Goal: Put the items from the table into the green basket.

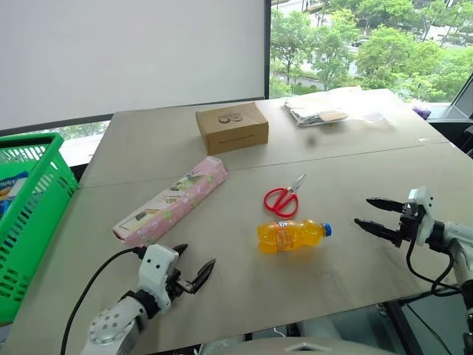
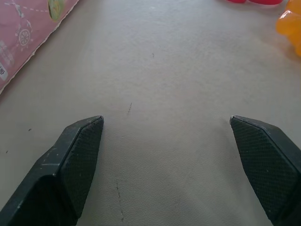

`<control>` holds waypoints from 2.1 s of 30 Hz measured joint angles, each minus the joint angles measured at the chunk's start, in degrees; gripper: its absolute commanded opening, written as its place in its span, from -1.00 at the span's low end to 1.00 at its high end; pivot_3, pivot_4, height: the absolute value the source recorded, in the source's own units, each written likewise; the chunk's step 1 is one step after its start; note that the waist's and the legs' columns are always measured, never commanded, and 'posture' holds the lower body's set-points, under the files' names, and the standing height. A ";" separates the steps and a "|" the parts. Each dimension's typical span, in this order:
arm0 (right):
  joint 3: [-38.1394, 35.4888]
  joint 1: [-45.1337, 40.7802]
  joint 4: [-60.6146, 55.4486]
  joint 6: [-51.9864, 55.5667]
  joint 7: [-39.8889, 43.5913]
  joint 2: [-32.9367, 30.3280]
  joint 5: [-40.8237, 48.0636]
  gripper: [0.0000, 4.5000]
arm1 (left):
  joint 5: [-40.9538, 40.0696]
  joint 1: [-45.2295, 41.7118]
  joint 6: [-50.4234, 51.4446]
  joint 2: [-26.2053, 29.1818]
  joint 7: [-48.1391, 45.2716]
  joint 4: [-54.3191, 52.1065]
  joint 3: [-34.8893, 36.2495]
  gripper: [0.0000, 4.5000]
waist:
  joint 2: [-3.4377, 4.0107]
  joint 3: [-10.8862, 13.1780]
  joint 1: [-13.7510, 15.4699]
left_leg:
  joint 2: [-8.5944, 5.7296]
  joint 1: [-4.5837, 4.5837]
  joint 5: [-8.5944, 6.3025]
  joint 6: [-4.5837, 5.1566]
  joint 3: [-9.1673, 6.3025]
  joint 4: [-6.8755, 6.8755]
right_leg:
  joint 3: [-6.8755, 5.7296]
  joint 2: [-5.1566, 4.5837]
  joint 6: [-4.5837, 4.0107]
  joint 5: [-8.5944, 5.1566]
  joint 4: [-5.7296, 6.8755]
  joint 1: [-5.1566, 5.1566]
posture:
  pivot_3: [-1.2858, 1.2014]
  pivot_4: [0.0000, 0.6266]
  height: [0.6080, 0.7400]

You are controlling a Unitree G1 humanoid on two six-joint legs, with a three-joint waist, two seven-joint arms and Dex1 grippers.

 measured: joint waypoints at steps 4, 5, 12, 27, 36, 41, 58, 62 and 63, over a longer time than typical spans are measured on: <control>-0.05 0.85 -1.31 0.05 -0.20 0.02 0.01 1.00 | -0.04 -0.46 -0.02 -0.24 -0.02 0.00 -0.41 0.99 | 0.03 0.03 0.04 | 0.00 -0.01 0.00 0.00 0.00 0.00 | 0.00 0.00 0.00 0.00 0.00 0.00 | 0.12 -0.96 1.00; -0.05 1.20 -1.86 0.05 -0.23 0.02 0.00 1.00 | -0.07 -0.59 -0.03 -0.46 0.00 0.00 -0.43 0.99 | 0.03 0.03 0.04 | 0.00 -0.02 0.00 0.00 -0.01 0.00 | -0.01 0.00 0.00 0.00 0.00 0.00 | 0.12 -0.96 1.00; -0.05 1.38 -2.43 0.08 -0.29 0.02 -0.01 1.00 | -0.06 -0.79 -0.11 -0.95 0.05 0.00 -0.47 0.99 | 0.03 0.08 -0.04 | 0.00 -0.01 0.00 0.00 0.00 0.00 | -0.01 0.00 0.00 0.00 0.00 0.00 | 0.12 -0.96 1.00; 0.25 -0.51 -8.75 4.68 0.17 -0.07 1.71 1.00 | 0.10 -8.48 3.53 -0.93 4.28 -4.49 0.24 0.99 | 0.03 0.33 0.45 | 0.00 -0.04 0.00 0.00 -0.11 0.03 | -0.14 0.03 0.01 0.01 0.00 0.00 | 0.13 -0.96 1.00; 2.31 -3.58 -29.59 21.43 0.88 -3.40 10.01 1.00 | -2.89 -25.61 21.12 10.99 6.96 -6.12 7.91 0.99 | 0.03 0.32 1.29 | 0.00 -0.32 -0.01 0.00 -0.39 0.00 | -0.35 0.02 0.20 0.12 -0.04 -0.19 | 0.12 -0.98 1.00; 2.90 -4.40 -36.15 25.06 -2.64 -1.89 12.08 1.00 | -2.94 -25.22 31.88 21.60 3.58 -2.02 10.05 0.99 | 0.00 0.32 1.04 | 0.01 -0.32 -0.01 0.00 -0.36 0.00 | -0.35 0.01 0.01 0.01 -0.05 -0.20 | 0.11 -0.98 1.00; 4.16 0.10 -40.16 23.82 -6.78 -0.82 10.98 1.00 | 1.82 -30.24 28.50 28.33 -8.01 14.45 1.35 0.46 | 0.06 0.36 0.90 | -0.01 -0.38 -0.01 -0.01 -0.36 0.01 | -0.32 -0.19 0.00 0.01 -0.07 -0.24 | 0.06 -1.00 1.00; 4.15 1.93 -41.34 23.83 -7.55 -1.17 10.97 1.00 | 2.46 -30.61 27.95 28.36 -8.97 14.88 1.07 -0.25 | 0.16 0.29 0.86 | -0.02 -0.37 -0.01 -0.01 -0.37 0.01 | -0.30 -0.21 0.00 0.01 -0.07 -0.23 | 0.05 -1.00 1.00; 4.15 2.29 -41.53 23.83 -7.85 -1.25 10.96 1.00 | 2.52 -30.62 27.93 28.34 -9.15 14.87 0.95 -0.38 | 0.23 0.25 0.84 | -0.02 -0.36 -0.01 -0.01 -0.36 0.01 | -0.30 -0.21 0.00 0.01 -0.07 -0.23 | 0.05 -1.00 1.00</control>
